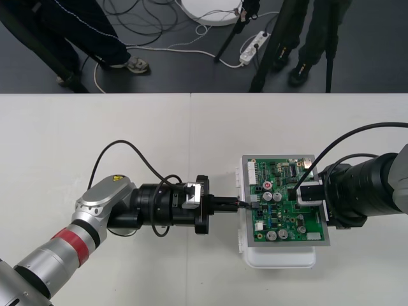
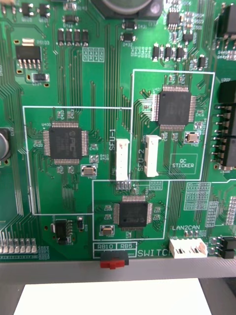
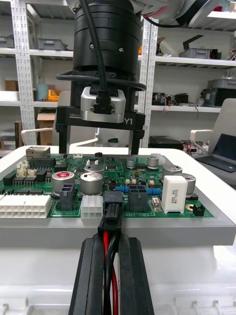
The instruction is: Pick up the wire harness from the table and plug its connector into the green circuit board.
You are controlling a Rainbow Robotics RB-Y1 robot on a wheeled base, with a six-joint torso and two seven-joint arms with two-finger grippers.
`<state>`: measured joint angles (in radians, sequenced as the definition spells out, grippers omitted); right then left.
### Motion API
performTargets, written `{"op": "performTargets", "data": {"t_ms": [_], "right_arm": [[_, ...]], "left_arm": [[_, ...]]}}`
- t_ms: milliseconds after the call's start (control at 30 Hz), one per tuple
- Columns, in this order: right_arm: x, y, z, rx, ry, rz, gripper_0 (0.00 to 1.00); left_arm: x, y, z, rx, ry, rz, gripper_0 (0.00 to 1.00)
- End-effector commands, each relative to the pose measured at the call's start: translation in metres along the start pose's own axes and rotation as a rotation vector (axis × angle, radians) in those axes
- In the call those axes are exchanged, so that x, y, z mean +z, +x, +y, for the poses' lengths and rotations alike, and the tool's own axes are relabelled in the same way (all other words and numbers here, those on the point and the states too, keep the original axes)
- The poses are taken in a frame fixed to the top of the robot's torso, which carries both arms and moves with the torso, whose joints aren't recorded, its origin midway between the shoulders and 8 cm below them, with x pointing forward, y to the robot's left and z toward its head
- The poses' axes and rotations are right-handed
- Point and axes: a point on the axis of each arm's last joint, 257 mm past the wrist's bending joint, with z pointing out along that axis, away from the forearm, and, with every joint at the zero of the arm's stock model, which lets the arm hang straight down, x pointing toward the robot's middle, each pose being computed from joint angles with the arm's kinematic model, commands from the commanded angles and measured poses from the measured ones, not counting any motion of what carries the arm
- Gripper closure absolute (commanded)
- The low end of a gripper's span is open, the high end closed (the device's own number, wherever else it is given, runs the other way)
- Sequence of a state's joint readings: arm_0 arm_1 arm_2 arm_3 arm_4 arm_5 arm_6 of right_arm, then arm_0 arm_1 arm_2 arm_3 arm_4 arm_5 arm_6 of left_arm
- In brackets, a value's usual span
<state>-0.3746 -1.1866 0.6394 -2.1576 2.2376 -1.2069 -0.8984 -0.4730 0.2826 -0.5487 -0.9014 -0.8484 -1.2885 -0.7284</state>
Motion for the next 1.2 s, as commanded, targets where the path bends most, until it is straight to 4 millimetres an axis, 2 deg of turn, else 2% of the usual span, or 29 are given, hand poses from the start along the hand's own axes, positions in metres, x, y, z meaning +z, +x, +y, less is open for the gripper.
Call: {"op": "performTargets", "data": {"t_ms": [33,700,1200], "right_arm": [[-0.0057,-0.0200,-0.0079,-0.005,0.022,-0.030,0.00],[-0.0052,-0.0292,-0.0098,-0.008,0.031,-0.059,0.00],[-0.0053,-0.0281,-0.0123,-0.007,0.039,-0.055,0.00]], "left_arm": [[0.0266,-0.0132,0.0044,0.110,0.022,-0.028,1.00],[0.0263,-0.0083,0.0041,0.140,0.021,-0.011,1.00],[0.0256,-0.0061,0.0045,0.146,0.016,-0.005,1.00]]}}
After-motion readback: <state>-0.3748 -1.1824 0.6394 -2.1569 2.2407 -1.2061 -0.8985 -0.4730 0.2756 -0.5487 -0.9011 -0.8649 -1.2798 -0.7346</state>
